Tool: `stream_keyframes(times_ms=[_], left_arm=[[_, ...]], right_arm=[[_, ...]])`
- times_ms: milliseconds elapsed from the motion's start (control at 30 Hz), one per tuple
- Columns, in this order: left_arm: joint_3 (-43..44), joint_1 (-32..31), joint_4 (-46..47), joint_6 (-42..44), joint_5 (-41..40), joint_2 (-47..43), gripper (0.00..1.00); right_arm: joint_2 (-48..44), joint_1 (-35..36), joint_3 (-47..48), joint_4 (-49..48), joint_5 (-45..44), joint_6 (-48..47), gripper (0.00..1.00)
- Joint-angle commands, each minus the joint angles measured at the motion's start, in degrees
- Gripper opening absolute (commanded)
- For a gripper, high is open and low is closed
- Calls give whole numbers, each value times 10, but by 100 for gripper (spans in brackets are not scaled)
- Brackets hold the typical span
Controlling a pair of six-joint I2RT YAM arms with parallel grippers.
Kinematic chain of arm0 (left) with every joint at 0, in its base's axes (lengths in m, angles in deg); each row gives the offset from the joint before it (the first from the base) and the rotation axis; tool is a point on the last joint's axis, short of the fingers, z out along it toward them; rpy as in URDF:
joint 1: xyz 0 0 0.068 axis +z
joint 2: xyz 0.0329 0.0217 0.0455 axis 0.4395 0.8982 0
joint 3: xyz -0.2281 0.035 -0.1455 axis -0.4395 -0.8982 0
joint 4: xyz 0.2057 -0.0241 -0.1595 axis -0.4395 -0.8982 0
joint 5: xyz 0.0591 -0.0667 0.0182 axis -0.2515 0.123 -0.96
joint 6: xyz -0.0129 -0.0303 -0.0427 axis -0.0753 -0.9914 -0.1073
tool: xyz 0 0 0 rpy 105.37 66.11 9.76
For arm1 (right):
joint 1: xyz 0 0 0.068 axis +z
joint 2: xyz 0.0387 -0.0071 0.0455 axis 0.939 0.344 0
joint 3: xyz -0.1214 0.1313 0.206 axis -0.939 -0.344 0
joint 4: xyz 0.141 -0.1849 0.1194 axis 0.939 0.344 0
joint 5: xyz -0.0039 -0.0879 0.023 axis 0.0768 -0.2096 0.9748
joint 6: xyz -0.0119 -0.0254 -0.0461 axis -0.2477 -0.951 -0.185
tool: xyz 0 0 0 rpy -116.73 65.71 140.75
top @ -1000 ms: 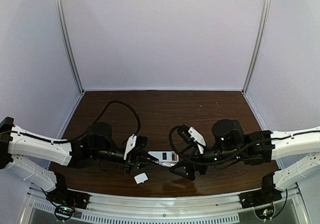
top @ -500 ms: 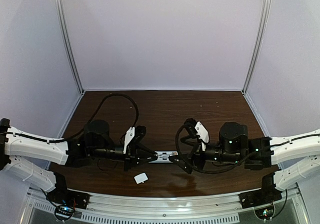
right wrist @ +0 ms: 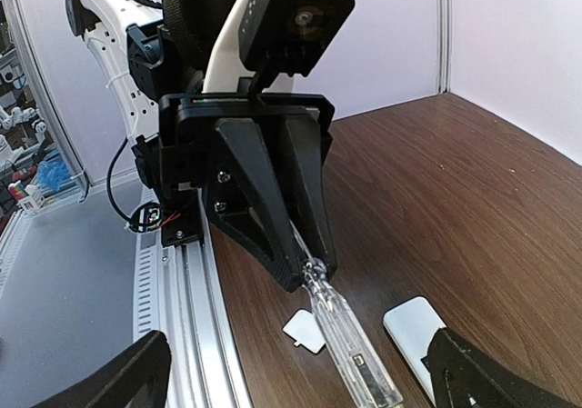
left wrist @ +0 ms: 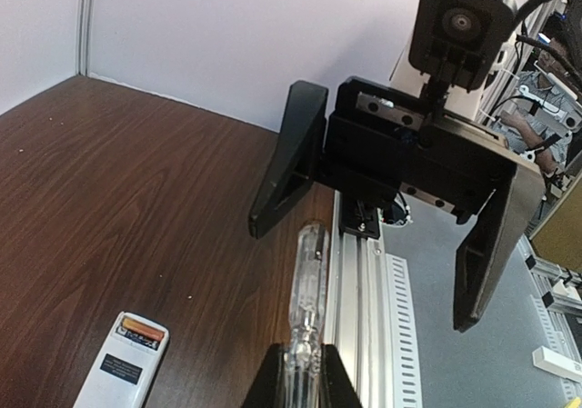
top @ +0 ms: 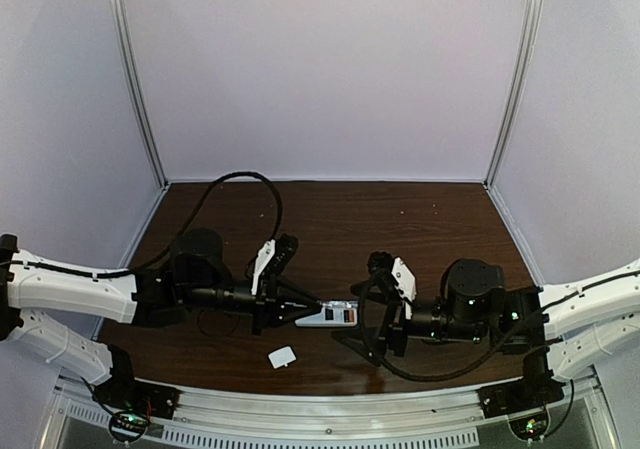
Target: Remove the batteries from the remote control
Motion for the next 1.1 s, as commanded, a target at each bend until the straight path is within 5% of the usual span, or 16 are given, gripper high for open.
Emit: stream_keyframes(times_ms=[0,333,833,1067], left_arm=[[19,3,7,-23,17,6,0],[12,3,34,-49,44,-1,0],[5,3,79,-74,73,6,0],[0,3,78,-71,73,1,0]], right_arm=[[-12,3,-7,-2,-4,-2,100],[-6,2,-5,-15,30,2,98],[53,3,12,-72,65,-2,59],[36,2,-3,-95,52,-1,64]])
